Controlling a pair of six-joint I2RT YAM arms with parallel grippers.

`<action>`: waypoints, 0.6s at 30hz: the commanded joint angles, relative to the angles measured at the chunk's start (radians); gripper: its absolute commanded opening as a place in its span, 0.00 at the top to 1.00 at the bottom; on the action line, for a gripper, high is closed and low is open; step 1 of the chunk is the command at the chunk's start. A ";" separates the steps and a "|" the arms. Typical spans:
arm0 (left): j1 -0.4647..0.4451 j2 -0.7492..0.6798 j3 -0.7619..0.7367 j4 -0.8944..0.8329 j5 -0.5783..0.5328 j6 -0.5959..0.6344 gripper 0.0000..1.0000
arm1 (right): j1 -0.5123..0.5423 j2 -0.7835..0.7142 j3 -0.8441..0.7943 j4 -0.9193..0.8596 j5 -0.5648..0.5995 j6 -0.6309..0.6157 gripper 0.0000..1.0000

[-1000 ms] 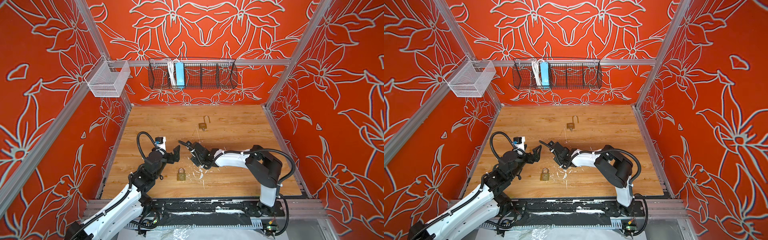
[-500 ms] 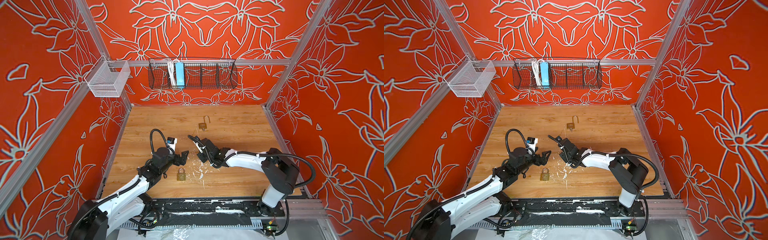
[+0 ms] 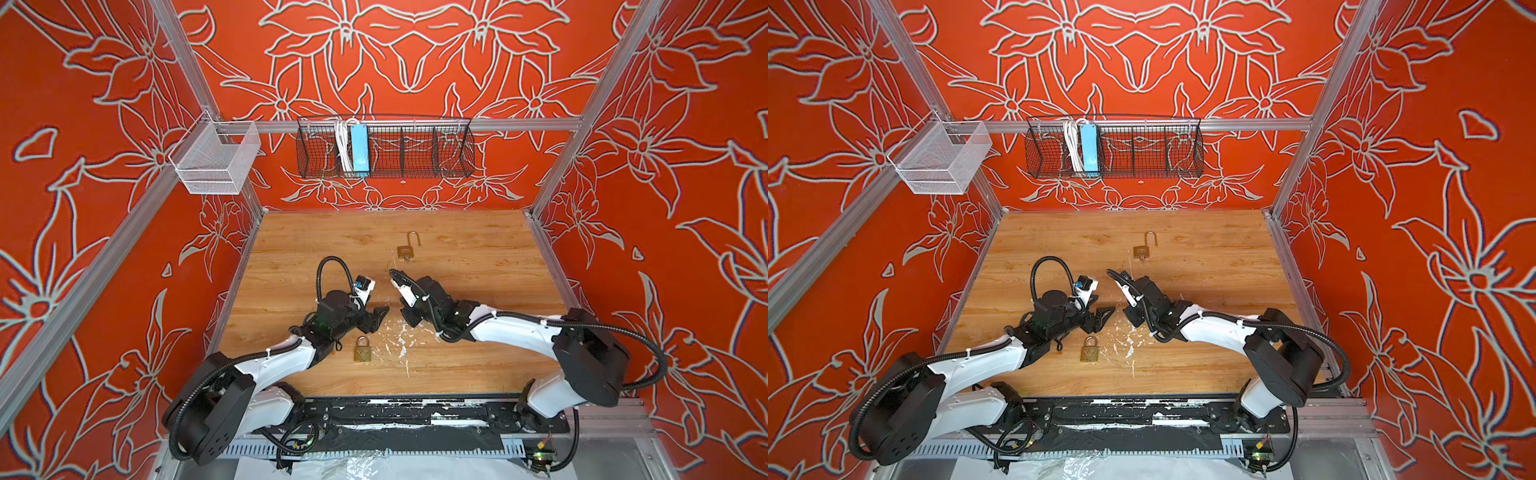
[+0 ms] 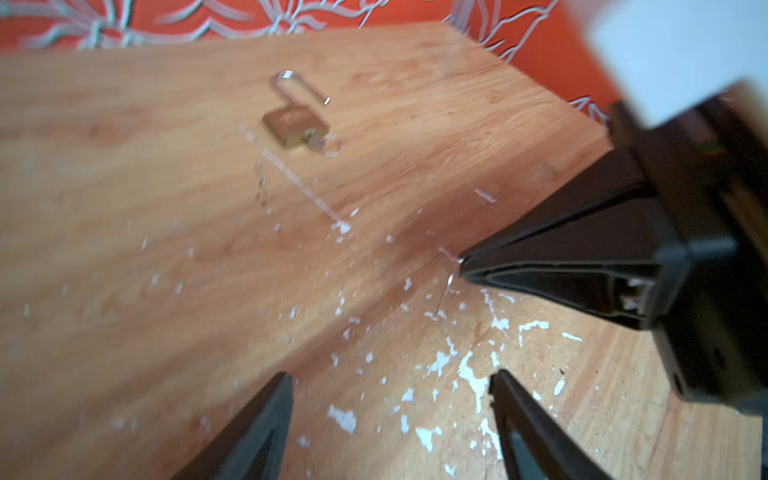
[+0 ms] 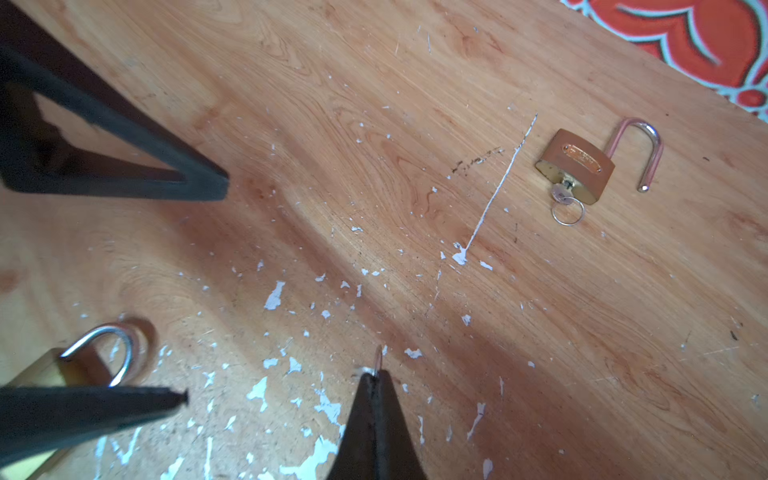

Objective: Unlock with the key

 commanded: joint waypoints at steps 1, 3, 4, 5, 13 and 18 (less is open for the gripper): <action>-0.006 0.006 -0.041 0.136 0.076 0.088 0.28 | -0.003 -0.055 -0.033 0.048 -0.032 -0.005 1.00; -0.006 0.021 -0.058 0.184 0.112 0.134 0.34 | -0.003 -0.081 -0.047 0.061 -0.049 0.000 1.00; -0.006 0.031 -0.062 0.204 0.130 0.144 0.37 | -0.003 -0.099 -0.052 0.061 -0.066 0.004 1.00; -0.007 0.042 -0.062 0.212 0.145 0.148 0.39 | -0.003 -0.112 -0.058 0.067 -0.077 0.009 1.00; -0.054 0.056 -0.112 0.316 0.077 0.211 0.34 | -0.002 -0.193 -0.109 0.112 -0.126 0.031 1.00; -0.104 0.093 -0.098 0.329 0.021 0.254 0.33 | -0.003 -0.202 -0.117 0.136 -0.198 0.050 1.00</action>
